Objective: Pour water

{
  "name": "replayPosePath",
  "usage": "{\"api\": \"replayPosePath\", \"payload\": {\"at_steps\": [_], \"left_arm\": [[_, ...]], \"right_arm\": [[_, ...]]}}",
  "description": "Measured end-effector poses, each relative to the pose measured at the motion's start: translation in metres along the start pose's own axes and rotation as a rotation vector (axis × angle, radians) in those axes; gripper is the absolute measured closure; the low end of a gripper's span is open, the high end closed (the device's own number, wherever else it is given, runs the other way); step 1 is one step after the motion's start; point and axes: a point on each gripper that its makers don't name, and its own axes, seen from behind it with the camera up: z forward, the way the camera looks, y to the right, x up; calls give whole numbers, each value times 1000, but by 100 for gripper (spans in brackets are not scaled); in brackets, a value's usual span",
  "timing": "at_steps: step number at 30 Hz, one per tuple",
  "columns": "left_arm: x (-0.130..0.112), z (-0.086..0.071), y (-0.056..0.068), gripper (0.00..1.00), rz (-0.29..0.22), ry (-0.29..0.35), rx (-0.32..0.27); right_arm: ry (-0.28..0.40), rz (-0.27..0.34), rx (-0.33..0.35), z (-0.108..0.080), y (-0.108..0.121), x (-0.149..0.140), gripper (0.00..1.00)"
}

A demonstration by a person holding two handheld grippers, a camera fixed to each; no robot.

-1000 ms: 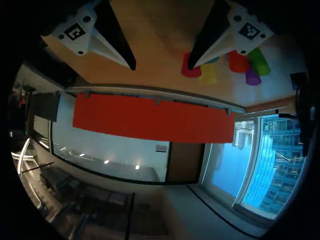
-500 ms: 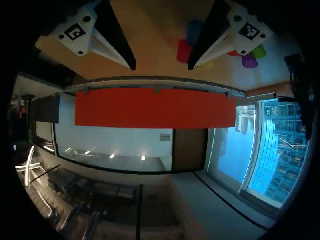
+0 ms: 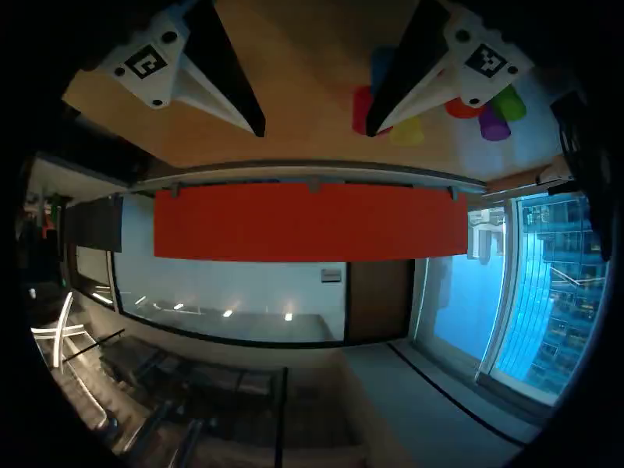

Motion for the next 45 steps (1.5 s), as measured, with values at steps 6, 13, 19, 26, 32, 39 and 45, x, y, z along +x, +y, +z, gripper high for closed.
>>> {"api": "replayPosePath", "payload": {"at_steps": [6, 13, 19, 26, 32, 39, 45], "left_arm": [[-10, 2, 7, 2, -4, 0, -14], [-29, 2, 9, 2, -46, -32, -32], [-39, 4, 10, 2, -87, -43, -44], [-45, 6, 12, 3, -116, -47, -53], [-45, 6, 12, 3, -118, -40, -57], [-45, 5, 13, 2, -119, -35, -61], [-45, 2, 13, 3, -118, -33, -65]], "right_arm": [[-8, 0, -5, 2, -2, 0, 0], [-14, -1, -11, 4, -4, -1, 0], [-15, 1, -9, 3, -5, -1, 0], [-14, -5, -10, 1, -5, 2, 0], [-11, 0, -14, 0, -2, 5, 0], [-9, 10, -13, 0, -2, 5, 0], [-12, 7, -15, 1, 0, 2, 0]]}}
